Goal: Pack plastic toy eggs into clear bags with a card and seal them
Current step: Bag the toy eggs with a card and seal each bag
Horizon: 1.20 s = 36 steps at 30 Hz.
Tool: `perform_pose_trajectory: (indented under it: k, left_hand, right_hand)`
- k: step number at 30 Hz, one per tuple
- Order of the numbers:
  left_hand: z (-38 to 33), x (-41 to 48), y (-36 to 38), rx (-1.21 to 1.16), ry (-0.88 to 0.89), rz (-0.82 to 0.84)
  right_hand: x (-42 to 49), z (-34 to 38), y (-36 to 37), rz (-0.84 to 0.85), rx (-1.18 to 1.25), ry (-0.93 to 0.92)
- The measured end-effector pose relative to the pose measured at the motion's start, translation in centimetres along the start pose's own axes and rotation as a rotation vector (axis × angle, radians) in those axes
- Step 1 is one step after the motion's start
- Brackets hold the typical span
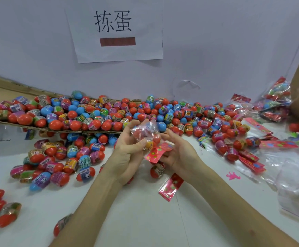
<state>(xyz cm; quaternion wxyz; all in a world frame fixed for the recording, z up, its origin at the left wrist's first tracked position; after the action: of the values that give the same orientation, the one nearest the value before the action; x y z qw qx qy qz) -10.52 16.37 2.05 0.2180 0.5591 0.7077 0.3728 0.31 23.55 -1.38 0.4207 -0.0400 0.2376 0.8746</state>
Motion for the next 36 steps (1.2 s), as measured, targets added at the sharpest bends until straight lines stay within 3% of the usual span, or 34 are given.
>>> perform_pose_trajectory:
  k: [3,11,16,21,25,31,36]
  left_hand:
    - [-0.1,0.0,0.4,0.123,0.008,0.031]
    - [-0.5,0.3,0.2,0.449,0.132,-0.066]
    - [0.4,0.4,-0.1,0.277,0.021,-0.038]
    - [0.8,0.3,0.0,0.375,-0.012,0.023]
    - [0.9,0.5,-0.2,0.443,0.039,-0.072]
    - [-0.3,0.0,0.0,0.242,0.113,-0.082]
    - [-1.2,-0.2,0.4,0.484,0.224,-0.111]
  right_hand:
    - [-0.1,0.8,-0.4,0.002,-0.079,-0.035]
    - [-0.4,1.7,-0.8,0.068,0.231,0.008]
    - [-0.6,1.9,-0.1,0.168,0.334,0.006]
    - [-0.8,3.2,-0.8,0.120,0.304,-0.079]
    - [-1.5,6.1,-1.5,0.088,0.149,-0.308]
    - [-2.8,8.2,-1.4,0.082,-0.177,-0.474]
    - [-3.2,8.0,-0.7,0.041,-0.354,-0.497]
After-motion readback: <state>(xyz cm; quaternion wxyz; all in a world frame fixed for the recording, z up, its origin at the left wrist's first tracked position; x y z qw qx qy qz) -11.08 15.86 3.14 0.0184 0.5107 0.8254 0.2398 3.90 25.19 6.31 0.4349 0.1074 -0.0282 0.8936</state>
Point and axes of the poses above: each hand's wrist, its own x-axis towards the middle knuckle, its own y-axis out of the palm, z = x × y, the point moved 8 cm from there along x, towards the middle knuckle, and after that the axes turned 10 degrees about -x, right-handed, at the moved point
